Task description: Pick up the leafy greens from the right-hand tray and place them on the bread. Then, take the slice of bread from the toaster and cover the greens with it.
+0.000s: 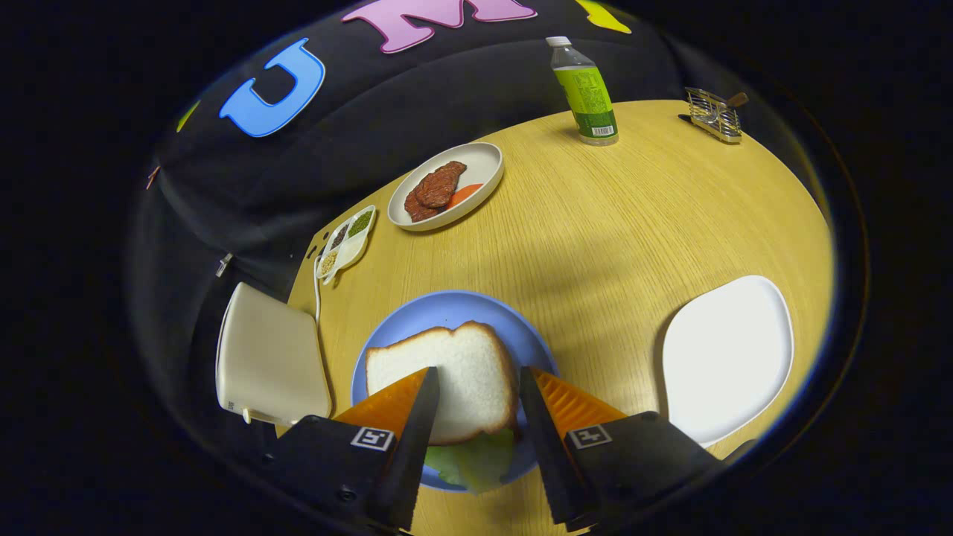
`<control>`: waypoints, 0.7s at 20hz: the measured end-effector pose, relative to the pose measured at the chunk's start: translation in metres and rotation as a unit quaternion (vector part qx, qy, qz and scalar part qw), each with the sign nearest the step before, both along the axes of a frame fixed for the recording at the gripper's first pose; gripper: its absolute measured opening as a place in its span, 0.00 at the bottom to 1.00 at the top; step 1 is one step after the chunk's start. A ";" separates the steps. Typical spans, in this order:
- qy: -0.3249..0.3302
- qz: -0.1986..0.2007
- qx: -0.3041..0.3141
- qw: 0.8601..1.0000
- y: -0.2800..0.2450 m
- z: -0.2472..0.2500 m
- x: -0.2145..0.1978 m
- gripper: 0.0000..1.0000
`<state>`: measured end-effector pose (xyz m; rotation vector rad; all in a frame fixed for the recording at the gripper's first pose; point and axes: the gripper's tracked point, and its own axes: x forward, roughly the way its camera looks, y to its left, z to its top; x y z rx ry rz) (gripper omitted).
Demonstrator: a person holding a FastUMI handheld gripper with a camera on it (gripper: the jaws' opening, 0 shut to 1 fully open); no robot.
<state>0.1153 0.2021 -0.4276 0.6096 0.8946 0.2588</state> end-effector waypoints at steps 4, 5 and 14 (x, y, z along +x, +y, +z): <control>-0.009 -0.015 -0.006 1.000 -0.018 0.013 -0.007 0.77; -0.010 -0.020 0.002 1.000 -0.023 0.021 -0.008 0.77; -0.125 -0.021 -0.035 0.991 -0.084 0.142 0.001 0.77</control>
